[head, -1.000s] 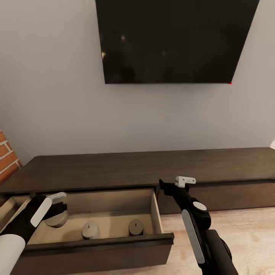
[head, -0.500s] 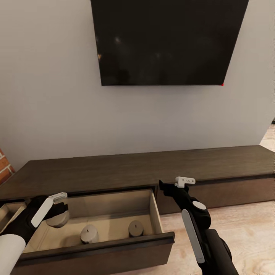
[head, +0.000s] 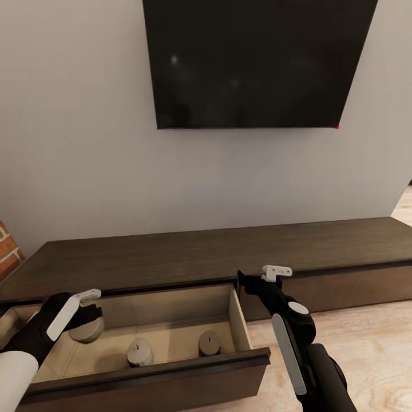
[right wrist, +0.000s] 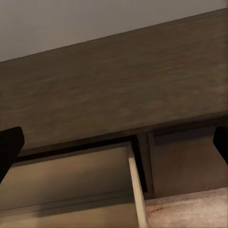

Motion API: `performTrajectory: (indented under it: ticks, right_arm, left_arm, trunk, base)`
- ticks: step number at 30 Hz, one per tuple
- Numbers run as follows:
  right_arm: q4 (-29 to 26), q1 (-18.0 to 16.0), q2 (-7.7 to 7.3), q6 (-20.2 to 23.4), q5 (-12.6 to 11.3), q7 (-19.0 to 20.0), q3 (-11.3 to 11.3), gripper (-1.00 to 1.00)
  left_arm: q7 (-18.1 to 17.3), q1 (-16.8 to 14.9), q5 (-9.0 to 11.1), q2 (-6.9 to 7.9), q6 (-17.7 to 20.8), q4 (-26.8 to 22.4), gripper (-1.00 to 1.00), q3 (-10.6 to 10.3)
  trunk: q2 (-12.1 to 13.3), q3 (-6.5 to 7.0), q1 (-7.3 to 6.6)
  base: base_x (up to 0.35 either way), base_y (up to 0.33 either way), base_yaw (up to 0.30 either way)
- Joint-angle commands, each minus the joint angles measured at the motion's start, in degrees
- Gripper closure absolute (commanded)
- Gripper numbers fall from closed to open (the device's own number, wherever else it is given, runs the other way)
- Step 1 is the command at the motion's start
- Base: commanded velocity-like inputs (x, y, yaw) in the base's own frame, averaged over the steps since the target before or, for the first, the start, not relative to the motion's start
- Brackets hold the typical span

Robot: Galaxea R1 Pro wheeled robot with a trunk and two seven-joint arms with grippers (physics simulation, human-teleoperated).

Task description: Place each of the two pumpkins and all three candles from the living room inside a cabinet in the living room (use any cabinet), then make sure every cabinet is closed, and position the cauldron so it is next to a table in the living room.

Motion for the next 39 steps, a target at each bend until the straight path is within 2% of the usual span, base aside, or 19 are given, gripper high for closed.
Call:
performTrajectory:
  ticks: [1,5,12,17,24,30,33,38,39]
  right_arm:
    - [-0.1,0.0,0.0,0.2,-0.6,-0.6,0.1,-1.0]
    - [-0.1,-0.1,-0.06,0.3,-0.6,-0.5,-0.3,-1.0]
    - [-0.1,-0.1,-0.16,0.3,-0.6,-0.5,-0.9,-1.0]
    - [-0.1,0.0,-0.22,0.3,-0.6,-0.5,-4.2,-1.0]
    - [-0.1,0.0,-0.3,0.3,-0.6,-0.5,-5.1,-1.0]
    - [-0.1,0.0,-0.42,0.3,-0.6,-0.5,-7.0,-1.0]
    - [-0.1,0.0,-0.43,0.3,-0.6,-0.5,-8.6,-1.0]
    - [-0.1,-0.3,-0.52,3.1,-0.6,-0.5,-13.9,-1.0]
    - [-0.1,-0.4,-0.54,3.4,-0.6,-0.5,-14.3,-1.0]
  left_arm:
    - [0.6,0.0,0.6,0.06,0.3,-0.1,1.0,-0.3]
    - [0.7,0.0,0.6,-0.02,1.2,-0.1,1.0,-0.3]
    - [0.8,0.0,0.6,-0.12,1.4,-0.1,1.0,-0.4]
    - [0.9,0.0,0.6,-0.09,1.0,-0.1,1.0,-1.3]
    - [0.9,0.0,0.6,0.0,0.6,-0.1,1.0,-1.4]
    - [0.9,0.0,0.7,0.02,0.5,-0.2,1.0,-1.5]
    - [0.9,0.0,0.7,0.02,0.1,-0.3,1.0,-1.5]
    - [0.8,0.0,0.7,0.02,-1.2,-0.3,1.0,-1.5]
    - [0.8,0.0,0.7,0.02,-1.3,-0.3,1.0,-1.5]
  trunk:
    - [0.0,-0.06,-0.01]
    - [0.0,-0.06,-0.01]
    - [-0.1,-1.61,0.17]
    - [-0.2,-2.71,0.3]
    - [-0.3,-4.26,0.48]
    - [-0.4,-5.59,0.64]
    - [-0.4,-6.26,0.72]
    - [-0.5,-7.37,0.85]
    - [-0.5,-7.59,0.87]
  base:
    - [0.001,0.009,0.0]
    - [0.001,0.004,0.0]
    - [0.0,0.0,0.0]
    - [0.0,0.0,0.0]
    - [0.0,0.0,0.0]
    - [0.0,0.0,0.0]
    - [0.0,0.0,0.0]
    - [0.0,0.0,0.0]
    - [0.0,0.0,0.0]
